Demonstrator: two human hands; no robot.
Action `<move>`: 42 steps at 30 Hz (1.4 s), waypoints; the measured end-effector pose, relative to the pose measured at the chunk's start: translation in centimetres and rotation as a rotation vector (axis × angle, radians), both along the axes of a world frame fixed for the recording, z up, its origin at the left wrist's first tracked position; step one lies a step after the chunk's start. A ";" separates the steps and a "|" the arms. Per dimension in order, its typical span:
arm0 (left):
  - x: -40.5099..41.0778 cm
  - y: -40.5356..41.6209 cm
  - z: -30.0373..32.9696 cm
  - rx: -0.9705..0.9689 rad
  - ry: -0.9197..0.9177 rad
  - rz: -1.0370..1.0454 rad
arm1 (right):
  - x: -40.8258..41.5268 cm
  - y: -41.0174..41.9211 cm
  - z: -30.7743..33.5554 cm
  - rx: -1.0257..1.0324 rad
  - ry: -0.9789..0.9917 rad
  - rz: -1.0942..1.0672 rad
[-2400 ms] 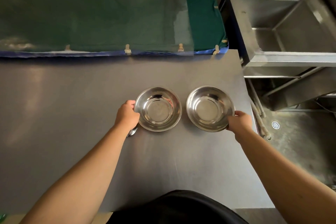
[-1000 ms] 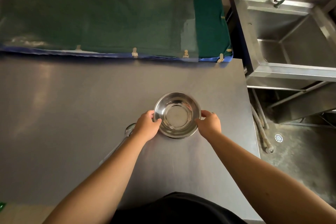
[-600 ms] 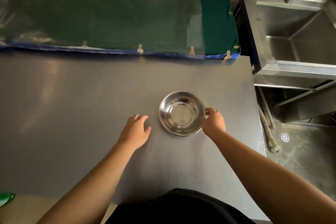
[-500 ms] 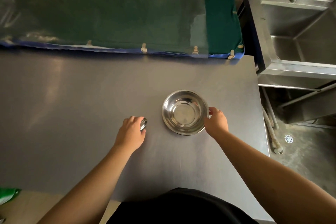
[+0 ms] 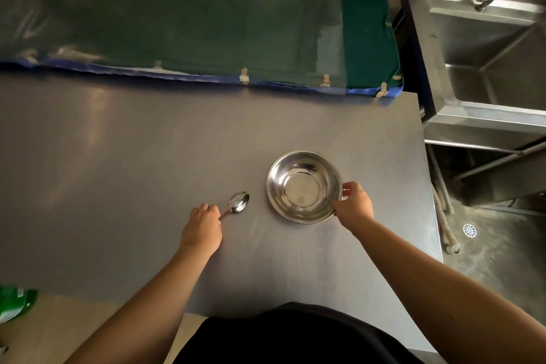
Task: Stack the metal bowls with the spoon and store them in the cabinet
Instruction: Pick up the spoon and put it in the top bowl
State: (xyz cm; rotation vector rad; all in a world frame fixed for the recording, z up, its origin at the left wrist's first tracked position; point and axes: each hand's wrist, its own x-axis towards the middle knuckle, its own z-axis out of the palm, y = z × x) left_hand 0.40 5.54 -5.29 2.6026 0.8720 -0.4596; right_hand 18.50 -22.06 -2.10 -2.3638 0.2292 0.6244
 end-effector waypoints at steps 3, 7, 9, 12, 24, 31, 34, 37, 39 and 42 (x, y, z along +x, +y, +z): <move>-0.4 0.1 0.3 -0.058 -0.016 0.052 | -1.0 0.1 -0.1 0.015 0.004 0.018; -1.2 0.7 1.3 -0.078 -0.078 0.153 | -2.2 0.3 -0.2 0.037 0.007 0.039; -1.4 0.9 2.0 -0.069 -0.125 0.193 | -2.7 0.5 -0.2 0.041 0.015 0.042; -1.3 0.9 3.3 -0.070 -0.196 0.187 | -3.5 0.9 -0.2 0.052 0.026 0.045; 1.9 -4.0 5.5 -0.214 -0.202 0.019 | -6.5 1.6 -0.5 0.118 0.088 0.045; 3.7 -6.2 4.4 -0.201 -0.055 -0.069 | -7.4 1.4 -0.3 0.170 0.169 -0.018; 3.9 -6.5 4.0 -0.176 -0.014 -0.114 | -7.7 1.2 -0.3 0.193 0.189 -0.035; 3.9 -6.7 3.5 -0.122 -0.009 -0.165 | -7.9 0.9 -0.2 0.216 0.208 -0.038; 3.9 -6.7 3.4 -0.102 -0.018 -0.187 | -8.0 0.8 -0.2 0.210 0.213 -0.027; 4.0 -6.6 3.3 -0.085 -0.035 -0.207 | -8.1 0.8 -0.2 0.164 0.195 0.017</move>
